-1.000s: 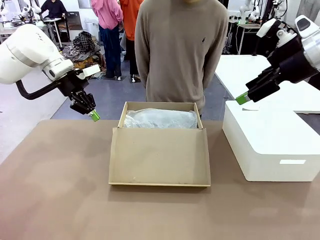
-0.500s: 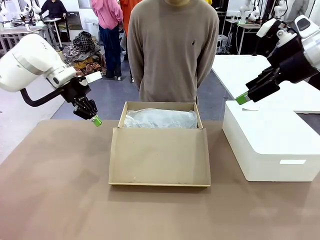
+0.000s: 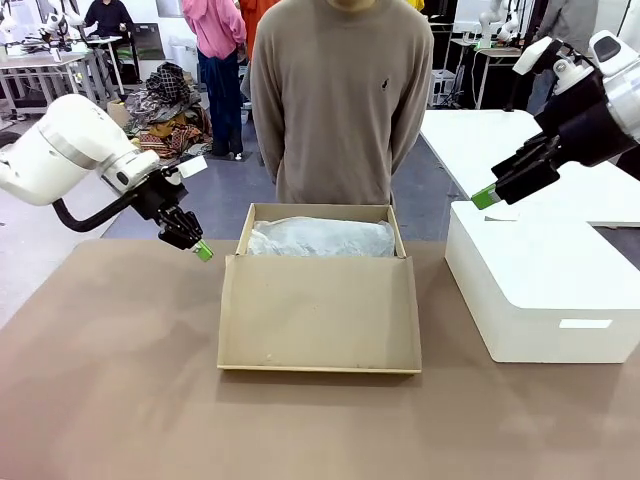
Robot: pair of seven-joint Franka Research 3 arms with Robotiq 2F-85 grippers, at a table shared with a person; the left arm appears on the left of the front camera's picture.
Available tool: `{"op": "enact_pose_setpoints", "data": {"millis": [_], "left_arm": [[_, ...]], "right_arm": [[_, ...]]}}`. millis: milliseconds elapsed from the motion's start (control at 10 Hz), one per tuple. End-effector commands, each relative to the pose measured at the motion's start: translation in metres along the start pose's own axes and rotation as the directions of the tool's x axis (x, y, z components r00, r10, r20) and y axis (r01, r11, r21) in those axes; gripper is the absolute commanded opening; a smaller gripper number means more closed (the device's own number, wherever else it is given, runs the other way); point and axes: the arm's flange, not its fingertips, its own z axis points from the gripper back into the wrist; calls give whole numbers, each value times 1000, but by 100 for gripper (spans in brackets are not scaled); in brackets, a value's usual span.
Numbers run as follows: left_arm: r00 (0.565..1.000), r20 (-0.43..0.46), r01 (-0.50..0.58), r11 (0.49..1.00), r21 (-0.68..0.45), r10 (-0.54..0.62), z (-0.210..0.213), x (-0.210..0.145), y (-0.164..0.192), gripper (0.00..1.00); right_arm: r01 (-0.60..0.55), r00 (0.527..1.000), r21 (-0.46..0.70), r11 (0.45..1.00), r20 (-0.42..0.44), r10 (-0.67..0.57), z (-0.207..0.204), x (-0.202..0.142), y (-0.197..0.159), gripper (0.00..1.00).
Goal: Pack the shoes into the box.
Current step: Close the Shoes Box.
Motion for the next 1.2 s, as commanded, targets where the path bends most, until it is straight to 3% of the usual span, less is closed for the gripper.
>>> {"op": "enact_pose_setpoints", "data": {"millis": [0, 1100], "left_arm": [[999, 33, 7, 1000, -13, -7, -7, -3, 5, 0], [996, 84, -8, 988, -155, 21, -63, -20, 16, 0]], "right_arm": [[0, 1000, 0, 1000, 7, 0, 0, 0, 0, 100], [0, 1000, 0, 1000, 7, 0, 0, 0, 0, 100]]}}
